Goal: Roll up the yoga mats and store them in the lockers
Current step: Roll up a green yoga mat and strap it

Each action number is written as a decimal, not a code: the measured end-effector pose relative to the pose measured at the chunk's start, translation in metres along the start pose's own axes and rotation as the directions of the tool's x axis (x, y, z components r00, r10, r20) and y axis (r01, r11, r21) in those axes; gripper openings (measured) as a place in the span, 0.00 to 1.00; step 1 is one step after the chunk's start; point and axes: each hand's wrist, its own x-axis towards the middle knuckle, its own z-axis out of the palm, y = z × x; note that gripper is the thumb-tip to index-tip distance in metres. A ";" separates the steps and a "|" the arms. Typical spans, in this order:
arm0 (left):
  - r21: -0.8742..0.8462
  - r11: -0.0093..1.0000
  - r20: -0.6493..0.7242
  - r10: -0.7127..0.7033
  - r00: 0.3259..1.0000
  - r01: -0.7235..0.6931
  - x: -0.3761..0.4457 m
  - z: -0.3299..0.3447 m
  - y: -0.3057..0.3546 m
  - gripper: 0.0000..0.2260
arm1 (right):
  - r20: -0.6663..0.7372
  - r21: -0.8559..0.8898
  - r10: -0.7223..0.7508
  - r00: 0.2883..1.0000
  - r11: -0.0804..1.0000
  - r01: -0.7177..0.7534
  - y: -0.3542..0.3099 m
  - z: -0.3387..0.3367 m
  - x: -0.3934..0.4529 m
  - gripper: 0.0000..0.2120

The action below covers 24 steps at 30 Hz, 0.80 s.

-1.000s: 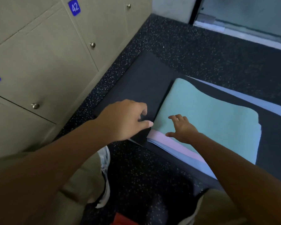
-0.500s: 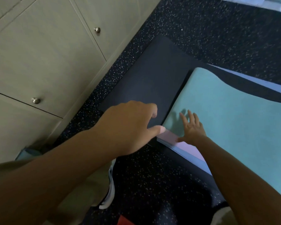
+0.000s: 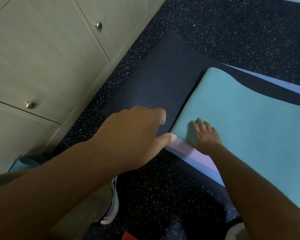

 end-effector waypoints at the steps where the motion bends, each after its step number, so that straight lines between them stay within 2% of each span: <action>1: 0.001 1.000 0.007 0.002 1.000 -0.002 0.000 0.000 0.001 0.21 | -0.016 -0.019 -0.028 0.999 0.999 0.028 -0.002 0.001 0.000 0.46; 5: -0.020 1.000 0.045 0.002 0.999 -0.001 -0.003 0.001 0.005 0.27 | -0.047 -0.093 -0.090 0.995 0.992 0.085 -0.011 0.010 -0.003 0.40; 11: -0.035 0.999 0.066 -0.013 0.998 0.015 -0.003 0.004 0.001 0.31 | -0.057 0.042 -0.080 0.995 0.996 0.082 -0.010 0.021 -0.004 0.32; 14: -0.050 0.999 0.058 -0.015 0.998 0.018 -0.001 0.005 0.000 0.34 | -0.012 0.123 -0.065 0.998 0.990 0.066 -0.008 0.030 -0.004 0.28; 16: -0.052 0.999 0.058 -0.015 0.998 0.018 0.000 0.005 0.000 0.33 | -0.044 0.180 -0.061 0.997 0.981 0.068 -0.009 0.037 -0.004 0.27; 20: -0.075 0.997 0.057 -0.024 0.998 0.028 0.002 0.007 -0.003 0.22 | -0.132 0.239 -0.039 0.991 0.968 0.070 -0.011 0.026 -0.014 0.15; 24: -0.086 0.995 0.079 -0.038 0.996 0.045 0.004 0.008 -0.005 0.27 | -0.035 0.343 0.079 0.996 0.937 -0.063 -0.002 0.017 -0.014 0.10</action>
